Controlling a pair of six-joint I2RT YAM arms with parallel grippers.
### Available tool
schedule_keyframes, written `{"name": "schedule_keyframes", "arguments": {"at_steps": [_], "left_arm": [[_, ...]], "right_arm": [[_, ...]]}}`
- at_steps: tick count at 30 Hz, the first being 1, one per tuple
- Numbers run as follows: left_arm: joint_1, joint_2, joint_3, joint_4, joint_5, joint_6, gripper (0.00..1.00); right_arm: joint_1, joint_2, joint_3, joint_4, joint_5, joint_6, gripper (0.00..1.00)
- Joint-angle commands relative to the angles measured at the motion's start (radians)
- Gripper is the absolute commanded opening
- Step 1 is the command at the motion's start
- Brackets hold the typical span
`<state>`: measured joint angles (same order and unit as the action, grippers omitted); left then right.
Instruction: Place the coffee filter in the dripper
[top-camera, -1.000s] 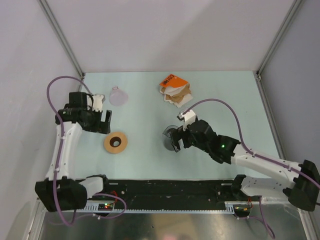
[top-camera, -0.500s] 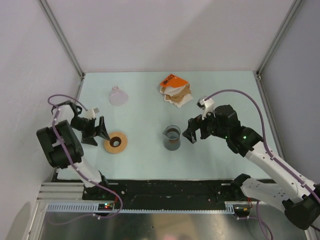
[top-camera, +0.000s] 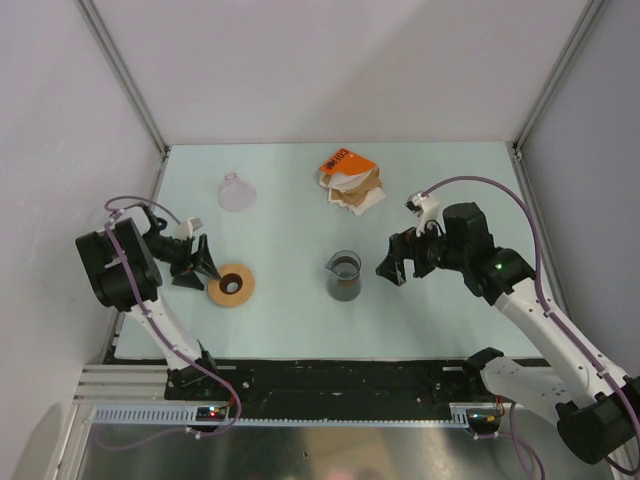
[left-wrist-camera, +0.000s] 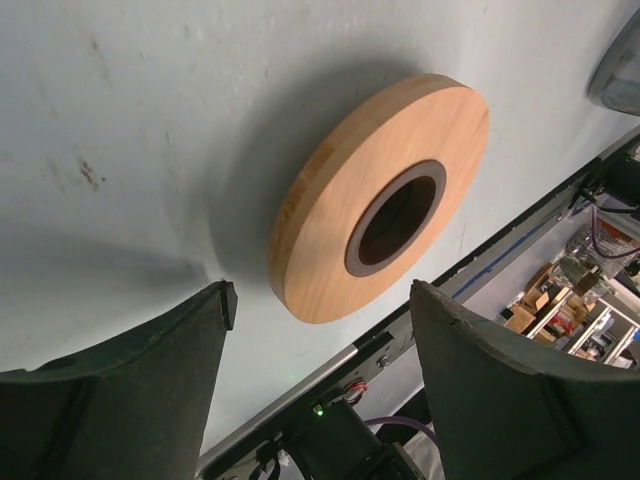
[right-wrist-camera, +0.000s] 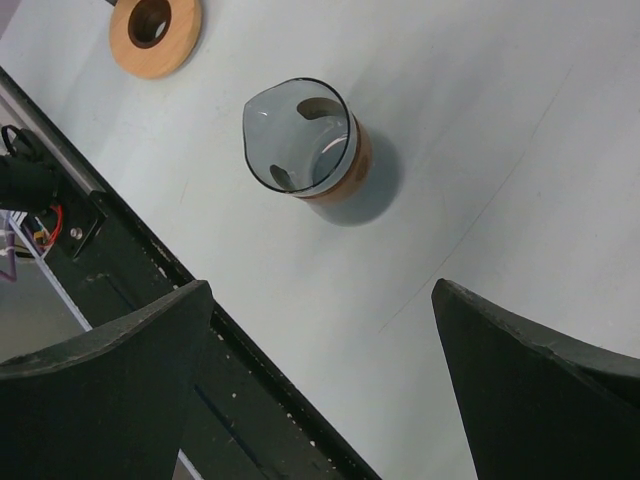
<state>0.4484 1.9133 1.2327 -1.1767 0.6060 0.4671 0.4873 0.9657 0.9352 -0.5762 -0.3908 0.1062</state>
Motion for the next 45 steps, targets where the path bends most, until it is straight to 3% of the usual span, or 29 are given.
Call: {"name": "schedule_keyframes", "arguments": {"at_steps": [1, 11, 13, 17, 19, 24, 35, 45], "left_arm": [[0.006, 0.034, 0.030, 0.023, 0.023, 0.048, 0.75], [0.005, 0.084, 0.022, 0.023, 0.130, 0.082, 0.47], [0.006, 0.064, 0.014, 0.022, 0.148, 0.085, 0.38], [0.005, -0.007, -0.015, 0.023, 0.179, 0.086, 0.09], [0.006, -0.054, -0.038, 0.023, 0.195, 0.085, 0.02], [0.006, -0.173, -0.076, 0.015, 0.274, 0.068, 0.00], [-0.067, -0.398, 0.000, 0.010, 0.561, -0.158, 0.00], [-0.402, -0.473, 0.063, 0.004, 0.748, -0.279, 0.00]], "right_arm": [[-0.009, 0.015, 0.060, -0.011, -0.039, -0.026, 0.98], [-0.012, 0.040, 0.082, -0.007, -0.021, -0.037, 0.97], [-0.012, 0.044, 0.084, -0.003, -0.018, -0.037, 0.97], [-0.012, 0.050, 0.095, -0.001, -0.020, -0.040, 0.97], [-0.013, 0.051, 0.096, 0.001, -0.020, -0.040, 0.97], [-0.019, 0.046, 0.096, 0.000, -0.032, -0.041, 0.97], [-0.128, 0.030, 0.095, -0.054, -0.148, -0.025, 0.97], [-0.233, 0.023, 0.091, -0.121, -0.253, -0.015, 0.97]]}}
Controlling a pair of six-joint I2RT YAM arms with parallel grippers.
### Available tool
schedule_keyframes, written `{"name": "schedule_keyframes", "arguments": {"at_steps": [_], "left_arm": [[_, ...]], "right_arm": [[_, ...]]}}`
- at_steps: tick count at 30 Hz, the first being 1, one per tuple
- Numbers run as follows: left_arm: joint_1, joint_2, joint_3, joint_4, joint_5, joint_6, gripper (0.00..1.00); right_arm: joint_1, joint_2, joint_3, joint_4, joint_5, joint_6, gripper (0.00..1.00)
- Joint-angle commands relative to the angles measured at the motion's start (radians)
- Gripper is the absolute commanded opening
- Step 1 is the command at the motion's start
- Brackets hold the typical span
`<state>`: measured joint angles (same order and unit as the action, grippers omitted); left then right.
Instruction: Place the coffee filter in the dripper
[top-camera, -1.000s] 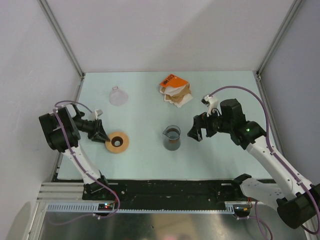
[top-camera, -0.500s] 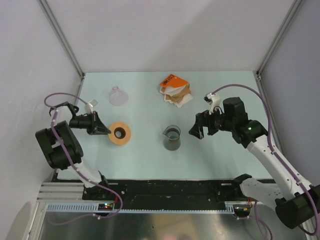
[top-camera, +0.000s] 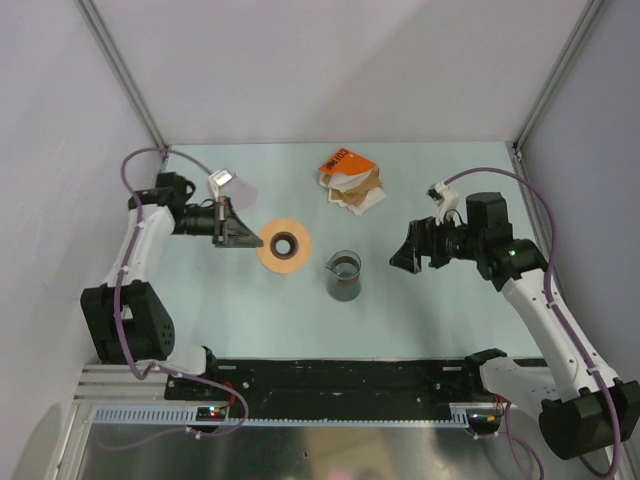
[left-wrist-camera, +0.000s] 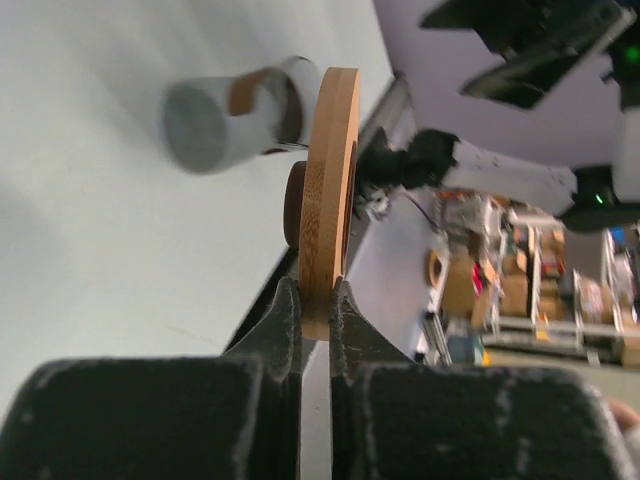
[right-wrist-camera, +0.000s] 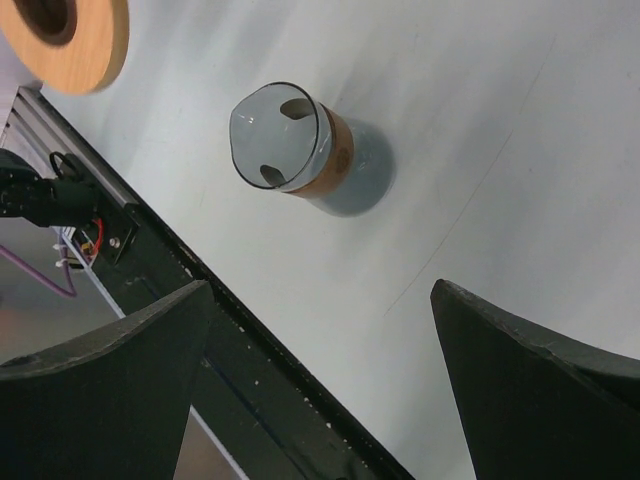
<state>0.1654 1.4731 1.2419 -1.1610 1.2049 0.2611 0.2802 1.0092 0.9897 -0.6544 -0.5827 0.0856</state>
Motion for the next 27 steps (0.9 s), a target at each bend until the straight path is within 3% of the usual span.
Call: {"name": "schedule_keyframes", "arguments": {"at_steps": [1, 10, 13, 16, 20, 24, 27], "left_arm": [[-0.158, -0.028, 0.065, -0.011, 0.155, -0.082, 0.00], [-0.362, 0.092, 0.176, -0.010, 0.156, -0.138, 0.00], [-0.396, 0.075, 0.180, 0.048, 0.120, -0.219, 0.00], [-0.404, 0.038, 0.164, 0.152, 0.074, -0.392, 0.00], [-0.411, -0.023, 0.118, 0.362, 0.025, -0.665, 0.00], [-0.434, -0.096, -0.072, 0.783, -0.005, -1.011, 0.00], [-0.462, -0.106, -0.188, 1.013, -0.034, -1.127, 0.00]], "right_arm": [[-0.030, -0.020, 0.036, -0.055, -0.062, 0.000, 0.97], [-0.053, -0.045, 0.035, -0.109, -0.048, -0.029, 0.97], [-0.059, -0.056, 0.033, -0.124, -0.043, -0.037, 0.97], [-0.066, -0.064, 0.029, -0.129, -0.042, -0.041, 0.97], [-0.069, -0.067, 0.018, -0.123, -0.051, -0.037, 0.97], [-0.070, -0.065, 0.011, -0.106, -0.056, -0.030, 0.97], [-0.072, -0.071, 0.000, -0.102, -0.062, -0.028, 0.96]]}}
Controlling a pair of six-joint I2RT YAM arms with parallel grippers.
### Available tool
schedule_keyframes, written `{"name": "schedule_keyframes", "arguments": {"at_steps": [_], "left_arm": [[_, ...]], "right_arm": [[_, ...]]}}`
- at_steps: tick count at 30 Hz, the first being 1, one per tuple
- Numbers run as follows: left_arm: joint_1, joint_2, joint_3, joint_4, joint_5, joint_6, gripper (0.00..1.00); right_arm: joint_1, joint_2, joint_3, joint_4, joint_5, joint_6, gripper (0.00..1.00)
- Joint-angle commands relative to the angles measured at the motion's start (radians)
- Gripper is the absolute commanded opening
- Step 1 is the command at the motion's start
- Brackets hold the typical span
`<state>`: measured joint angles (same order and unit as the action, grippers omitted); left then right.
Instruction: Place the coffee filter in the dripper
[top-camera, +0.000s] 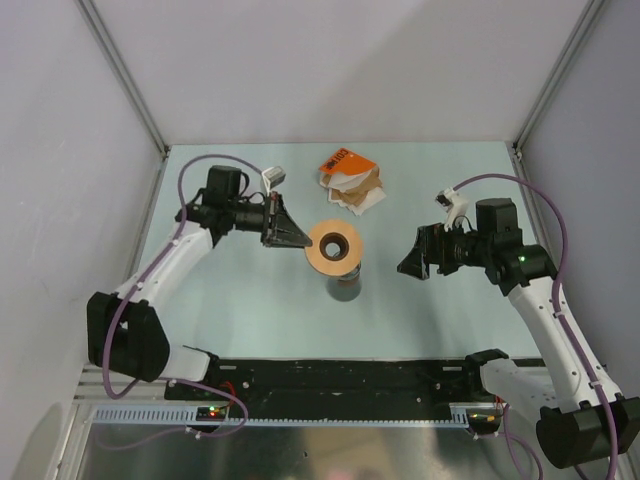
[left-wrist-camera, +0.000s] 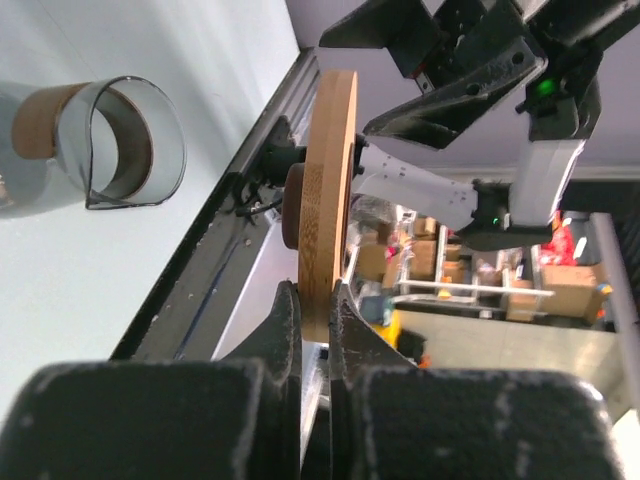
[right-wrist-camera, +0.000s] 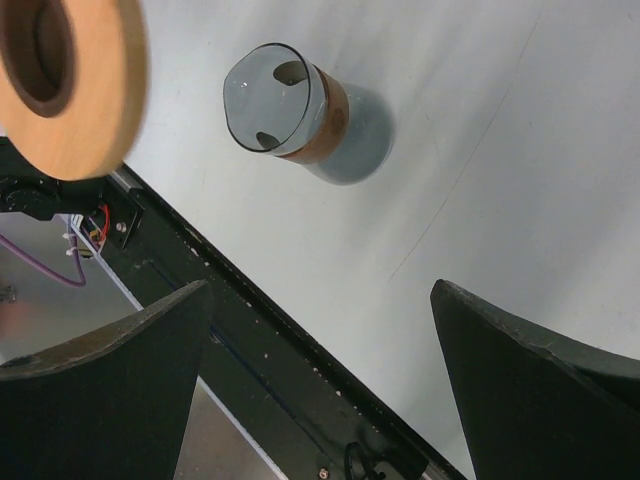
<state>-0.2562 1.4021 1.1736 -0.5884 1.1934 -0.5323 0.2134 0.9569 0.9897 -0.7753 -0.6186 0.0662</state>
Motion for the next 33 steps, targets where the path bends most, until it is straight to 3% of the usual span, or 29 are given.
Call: {"name": "schedule_keyframes", "arguments": {"at_steps": [1, 3, 5, 9, 20, 33], "left_arm": [[-0.046, -0.041, -0.168, 0.630, -0.033, -0.447, 0.00], [-0.052, -0.046, -0.279, 0.908, -0.072, -0.635, 0.00], [-0.064, -0.033, -0.346, 1.088, -0.092, -0.747, 0.00], [-0.077, -0.025, -0.393, 1.170, -0.107, -0.762, 0.00], [-0.075, 0.065, -0.401, 1.094, -0.032, -0.617, 0.00], [-0.048, 0.120, -0.369, 0.785, -0.022, -0.346, 0.00]], "right_arm": [[-0.006, -0.023, -0.002, 0.018, -0.027, -0.009, 0.96], [-0.009, -0.033, -0.012, 0.016, -0.029, -0.009, 0.97], [-0.011, -0.041, -0.018, 0.015, -0.033, -0.009, 0.96], [-0.012, -0.051, -0.023, 0.011, -0.035, -0.012, 0.96], [-0.027, -0.062, -0.034, 0.026, -0.057, 0.004, 0.97], [-0.044, -0.076, -0.039, 0.010, -0.071, 0.004, 0.97]]}}
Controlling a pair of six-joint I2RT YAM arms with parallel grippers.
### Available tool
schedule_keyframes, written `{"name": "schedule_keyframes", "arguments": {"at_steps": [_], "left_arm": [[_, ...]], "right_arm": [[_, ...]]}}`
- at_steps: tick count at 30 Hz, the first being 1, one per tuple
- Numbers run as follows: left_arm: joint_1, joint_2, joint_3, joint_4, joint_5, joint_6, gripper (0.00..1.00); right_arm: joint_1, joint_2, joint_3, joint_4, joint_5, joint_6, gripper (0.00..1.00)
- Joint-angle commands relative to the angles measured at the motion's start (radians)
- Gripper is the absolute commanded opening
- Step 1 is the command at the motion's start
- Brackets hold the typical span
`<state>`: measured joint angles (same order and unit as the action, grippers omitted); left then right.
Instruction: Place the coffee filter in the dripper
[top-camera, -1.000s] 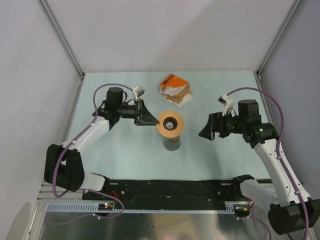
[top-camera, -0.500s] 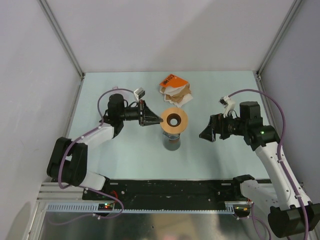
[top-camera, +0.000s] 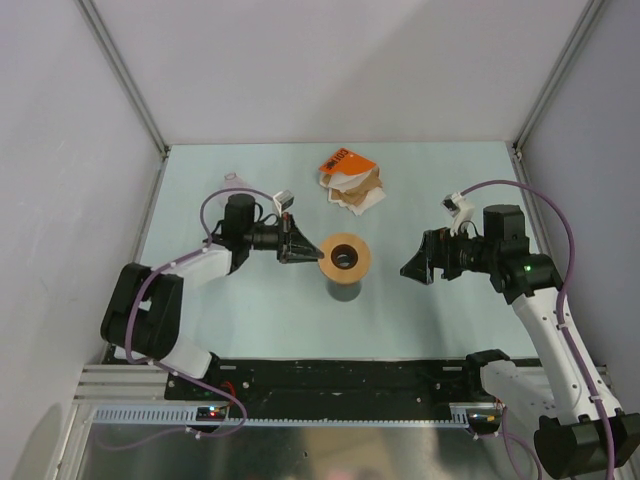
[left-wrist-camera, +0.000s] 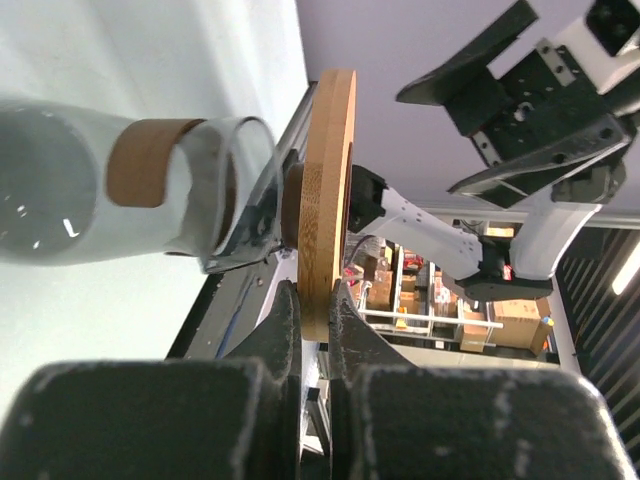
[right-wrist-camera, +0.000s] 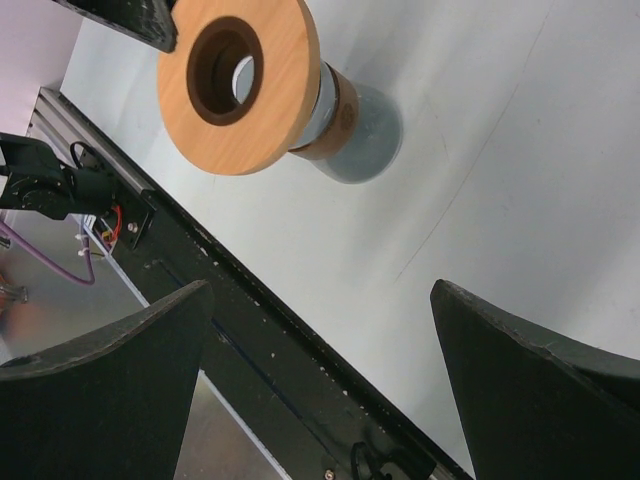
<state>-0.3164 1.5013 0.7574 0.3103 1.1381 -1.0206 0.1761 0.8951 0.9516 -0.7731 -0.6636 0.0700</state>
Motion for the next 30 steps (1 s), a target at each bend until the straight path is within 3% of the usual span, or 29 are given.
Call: {"name": "schedule_keyframes", "arguments": {"at_steps": [1, 20, 30], "left_arm": [[0.012, 0.029, 0.056, -0.143, 0.030, 0.166, 0.00], [0.012, 0.111, 0.143, -0.242, 0.018, 0.249, 0.01], [0.005, 0.115, 0.139, -0.286, 0.006, 0.281, 0.13]], "right_arm": [[-0.006, -0.015, -0.001, 0.009, -0.027, 0.001, 0.97], [-0.012, -0.015, -0.014, 0.019, -0.031, 0.010, 0.97], [-0.013, -0.007, -0.014, 0.027, -0.030, 0.012, 0.97]]}}
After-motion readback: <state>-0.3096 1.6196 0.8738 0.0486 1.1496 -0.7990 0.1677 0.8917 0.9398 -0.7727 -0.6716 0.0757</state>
